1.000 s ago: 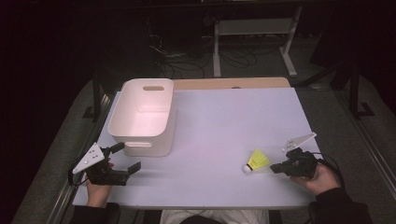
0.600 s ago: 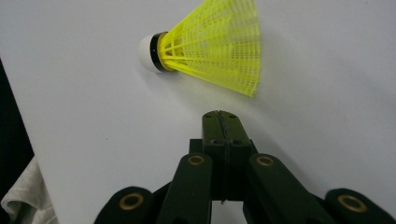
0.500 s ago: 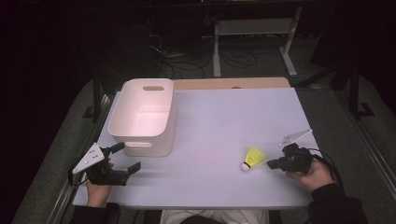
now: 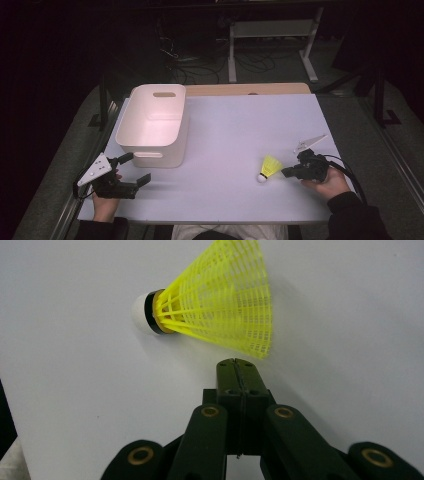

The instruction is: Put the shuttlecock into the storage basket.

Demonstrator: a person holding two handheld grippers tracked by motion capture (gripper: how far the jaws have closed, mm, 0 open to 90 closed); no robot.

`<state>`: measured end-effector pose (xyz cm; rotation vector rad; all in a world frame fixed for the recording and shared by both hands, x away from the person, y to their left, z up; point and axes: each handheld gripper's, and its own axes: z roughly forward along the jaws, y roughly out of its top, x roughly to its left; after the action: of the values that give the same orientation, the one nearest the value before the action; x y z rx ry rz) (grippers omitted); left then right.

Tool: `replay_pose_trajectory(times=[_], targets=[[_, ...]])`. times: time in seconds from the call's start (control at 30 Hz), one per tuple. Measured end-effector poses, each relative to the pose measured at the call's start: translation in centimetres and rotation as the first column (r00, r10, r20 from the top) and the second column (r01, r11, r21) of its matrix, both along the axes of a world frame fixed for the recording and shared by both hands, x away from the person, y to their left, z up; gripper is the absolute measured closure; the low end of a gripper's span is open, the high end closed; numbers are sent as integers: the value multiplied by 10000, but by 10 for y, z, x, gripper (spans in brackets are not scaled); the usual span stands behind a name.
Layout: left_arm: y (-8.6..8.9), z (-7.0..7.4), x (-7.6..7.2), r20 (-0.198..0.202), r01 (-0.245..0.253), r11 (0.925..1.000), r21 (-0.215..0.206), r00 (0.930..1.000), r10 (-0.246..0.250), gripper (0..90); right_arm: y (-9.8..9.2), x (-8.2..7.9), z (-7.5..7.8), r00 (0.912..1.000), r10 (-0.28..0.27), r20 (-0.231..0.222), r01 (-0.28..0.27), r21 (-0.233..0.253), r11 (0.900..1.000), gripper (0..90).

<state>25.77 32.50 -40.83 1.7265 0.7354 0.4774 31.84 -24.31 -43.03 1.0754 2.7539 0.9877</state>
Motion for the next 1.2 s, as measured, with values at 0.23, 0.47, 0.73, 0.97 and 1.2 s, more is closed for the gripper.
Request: replay_pose_trajectory(times=[0.23, 0.47, 0.73, 0.97, 1.2], targets=[[0, 0, 0, -4, 10, 10000, -5, 10000, -10, 0, 8, 5, 0, 9999, 94, 55, -94, -37, 9999, 887], [0, 0, 0, -9, 12, 10000, -8, 10000, -12, 0, 11, 10, 0, 9999, 103, 84, -102, -87, 9999, 887], [0, 0, 0, -4, 12, 10000, -10, 10000, -12, 0, 20, 17, 1, 9998, 151, 137, -150, -69, 9999, 886], [0, 0, 0, 15, 33, 10000, -1, 10000, -33, 0, 30, 23, 3, 9994, 242, 250, -241, -54, 9997, 887], [0, 0, 0, 13, 38, 10000, -5, 10000, -38, 0, 39, 27, 3, 9988, 393, 286, -391, -93, 9992, 887]])
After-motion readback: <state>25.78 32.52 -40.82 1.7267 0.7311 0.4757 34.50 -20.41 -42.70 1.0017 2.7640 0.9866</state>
